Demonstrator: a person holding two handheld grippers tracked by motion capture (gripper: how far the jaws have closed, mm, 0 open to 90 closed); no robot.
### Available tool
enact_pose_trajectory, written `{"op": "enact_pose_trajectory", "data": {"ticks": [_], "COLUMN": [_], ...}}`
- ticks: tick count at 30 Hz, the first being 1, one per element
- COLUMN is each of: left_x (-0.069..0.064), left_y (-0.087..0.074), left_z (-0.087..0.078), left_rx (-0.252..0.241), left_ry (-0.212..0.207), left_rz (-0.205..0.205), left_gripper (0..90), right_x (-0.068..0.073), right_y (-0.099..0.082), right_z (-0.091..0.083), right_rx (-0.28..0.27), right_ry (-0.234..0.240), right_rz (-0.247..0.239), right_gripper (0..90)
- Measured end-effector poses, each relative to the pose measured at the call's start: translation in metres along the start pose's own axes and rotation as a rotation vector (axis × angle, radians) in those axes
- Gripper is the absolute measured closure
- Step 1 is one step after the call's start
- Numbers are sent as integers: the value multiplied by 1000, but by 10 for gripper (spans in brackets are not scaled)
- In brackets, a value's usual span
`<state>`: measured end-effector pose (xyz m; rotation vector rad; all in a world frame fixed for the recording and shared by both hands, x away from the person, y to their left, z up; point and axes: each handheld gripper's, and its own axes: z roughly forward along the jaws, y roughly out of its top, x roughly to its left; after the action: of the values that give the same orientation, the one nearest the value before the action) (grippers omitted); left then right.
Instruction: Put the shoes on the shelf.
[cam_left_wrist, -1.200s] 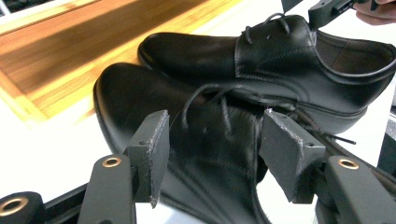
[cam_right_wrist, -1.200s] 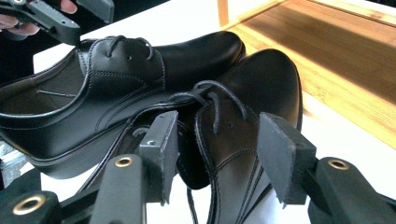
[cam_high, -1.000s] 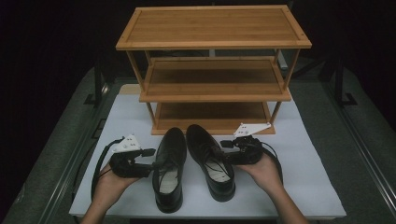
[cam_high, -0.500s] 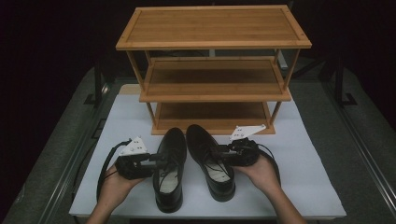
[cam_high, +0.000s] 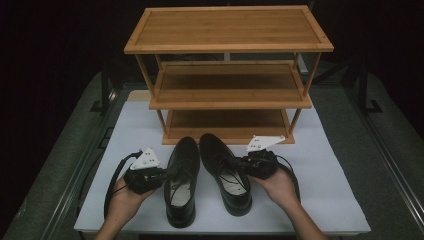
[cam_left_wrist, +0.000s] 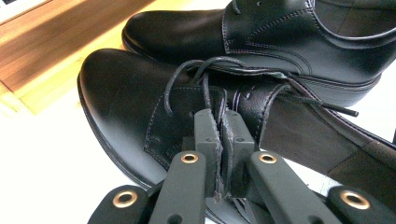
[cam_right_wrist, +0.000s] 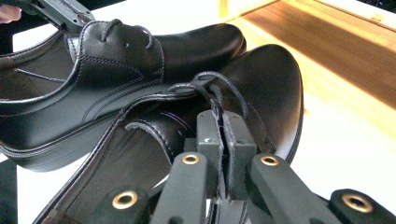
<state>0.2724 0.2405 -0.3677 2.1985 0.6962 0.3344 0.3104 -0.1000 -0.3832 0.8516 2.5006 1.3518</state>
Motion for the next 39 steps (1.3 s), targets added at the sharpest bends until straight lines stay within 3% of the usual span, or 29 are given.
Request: {"op": "enact_pose_trajectory", "data": {"ticks": [6,15,24,32,39], "left_x": [2,5,5,15,31], "left_y": [0,4,16,36,56], "left_z": [-4,-10,-8,6,29], "left_rx": [-35,-97,-133,-160,-189], "left_ry": [49,52,43,70,95], "left_rz": [-20,-48,-51,-56,-55], "left_gripper": [881,883,883,883,883], "right_x": [-2,-2,-13,-28,-52], "right_y": [0,0,-2,2,6], "right_z": [-4,-12,-33,-47,-51], "right_rx": [-19,-42,-75,-103,-132], "right_ry": [-7,-24,-77,-130,-172], "right_rz": [16,32,64,90,128], "right_gripper": [874,878,879,879,879]}}
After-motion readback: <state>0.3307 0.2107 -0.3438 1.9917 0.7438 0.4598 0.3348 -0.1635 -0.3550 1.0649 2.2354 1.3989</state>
